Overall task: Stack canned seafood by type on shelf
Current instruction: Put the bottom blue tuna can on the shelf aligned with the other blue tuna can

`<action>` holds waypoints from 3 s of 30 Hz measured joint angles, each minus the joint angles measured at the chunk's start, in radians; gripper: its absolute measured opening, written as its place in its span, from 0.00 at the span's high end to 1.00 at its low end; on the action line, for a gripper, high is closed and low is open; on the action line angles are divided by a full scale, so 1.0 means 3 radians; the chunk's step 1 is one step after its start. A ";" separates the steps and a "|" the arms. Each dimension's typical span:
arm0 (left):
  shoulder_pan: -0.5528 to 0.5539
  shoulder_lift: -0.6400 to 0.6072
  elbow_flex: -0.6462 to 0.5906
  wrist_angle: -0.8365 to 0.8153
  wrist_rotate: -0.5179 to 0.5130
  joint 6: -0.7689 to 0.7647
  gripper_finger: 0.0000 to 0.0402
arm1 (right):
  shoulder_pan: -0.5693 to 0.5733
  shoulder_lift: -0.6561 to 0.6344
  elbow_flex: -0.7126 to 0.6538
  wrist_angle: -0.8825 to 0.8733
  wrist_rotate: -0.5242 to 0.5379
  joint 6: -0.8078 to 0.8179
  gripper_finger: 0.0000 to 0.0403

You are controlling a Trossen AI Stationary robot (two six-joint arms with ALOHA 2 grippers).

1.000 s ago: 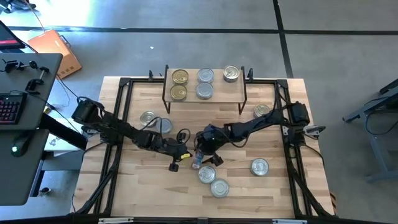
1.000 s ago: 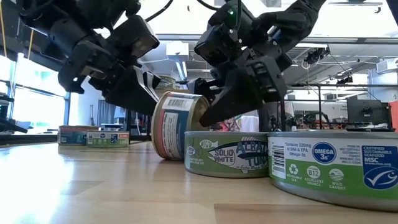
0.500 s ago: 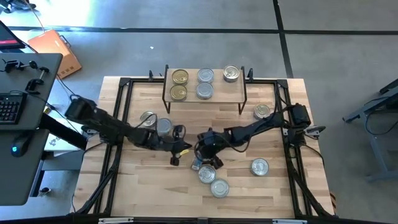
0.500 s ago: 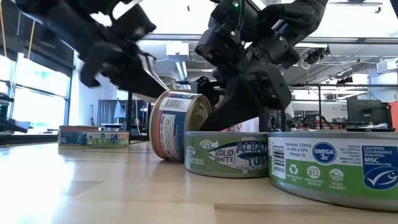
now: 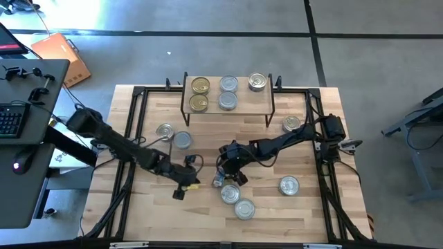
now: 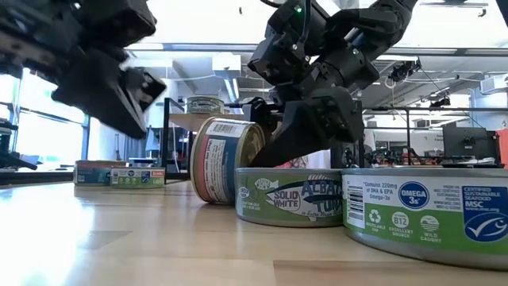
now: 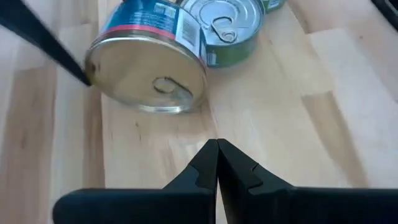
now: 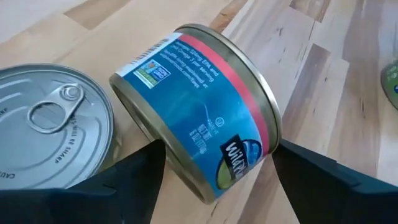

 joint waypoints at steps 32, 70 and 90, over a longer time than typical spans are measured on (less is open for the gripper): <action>0.0396 -0.0019 0.0000 0.0208 0.0720 0.0492 1.00 | 0.0290 -0.0465 0.0000 -0.1155 -0.0041 0.1026 0.29; 0.0584 0.0519 -0.0005 0.0636 0.0018 0.0677 1.00 | 0.0404 -0.0746 -0.0303 -0.1065 0.1034 0.1895 0.29; 0.0305 0.0056 0.0000 0.0505 -0.0438 0.0700 1.00 | 0.0397 -0.0910 -0.0053 -0.1977 0.1040 0.2104 0.29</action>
